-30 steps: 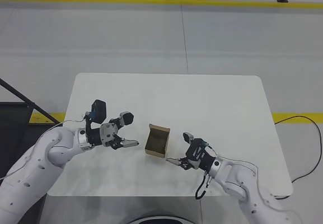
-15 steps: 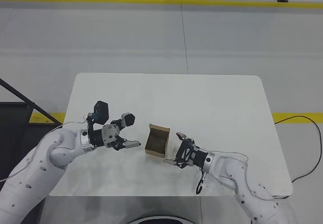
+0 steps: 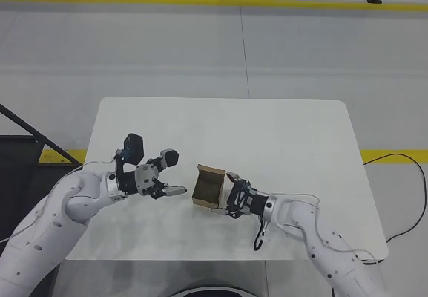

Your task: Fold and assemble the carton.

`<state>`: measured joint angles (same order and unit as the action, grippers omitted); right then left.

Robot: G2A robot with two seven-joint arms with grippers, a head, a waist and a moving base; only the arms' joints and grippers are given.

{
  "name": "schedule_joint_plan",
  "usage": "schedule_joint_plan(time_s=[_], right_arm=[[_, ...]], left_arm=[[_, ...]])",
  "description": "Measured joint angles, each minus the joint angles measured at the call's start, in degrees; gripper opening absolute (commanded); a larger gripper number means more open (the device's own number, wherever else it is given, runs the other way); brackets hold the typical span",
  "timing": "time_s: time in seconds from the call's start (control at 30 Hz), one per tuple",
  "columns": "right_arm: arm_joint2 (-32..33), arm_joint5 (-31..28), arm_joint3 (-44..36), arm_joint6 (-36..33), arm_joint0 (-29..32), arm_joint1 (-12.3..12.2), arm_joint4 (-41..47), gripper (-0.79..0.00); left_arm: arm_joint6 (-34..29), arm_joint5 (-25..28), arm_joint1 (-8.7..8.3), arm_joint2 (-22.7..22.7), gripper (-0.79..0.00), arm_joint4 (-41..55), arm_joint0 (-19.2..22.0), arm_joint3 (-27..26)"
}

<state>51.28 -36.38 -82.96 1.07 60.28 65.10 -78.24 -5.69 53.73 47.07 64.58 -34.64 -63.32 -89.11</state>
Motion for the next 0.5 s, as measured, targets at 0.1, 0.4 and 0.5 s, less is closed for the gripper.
schedule_joint_plan(time_s=[0.1, 0.4, 0.5], right_arm=[[-0.3, -2.0, 1.1, 1.3, -1.0, 0.2, -0.2, 0.000], [-2.0, -2.9, 3.5, 2.5, -3.4, 1.1, -1.1, 0.000], [-2.7, -3.8, 4.8, 2.9, -4.5, 1.4, -1.3, 0.000]], left_arm=[[-0.4, 0.0, 0.14, 0.1, 0.000, 0.2, 0.0, 0.0], [-1.1, 0.2, 0.53, 0.9, 0.000, 0.2, -0.1, 0.1], [-1.2, 0.3, 0.62, 1.2, 0.000, 0.2, -0.2, 0.1]])
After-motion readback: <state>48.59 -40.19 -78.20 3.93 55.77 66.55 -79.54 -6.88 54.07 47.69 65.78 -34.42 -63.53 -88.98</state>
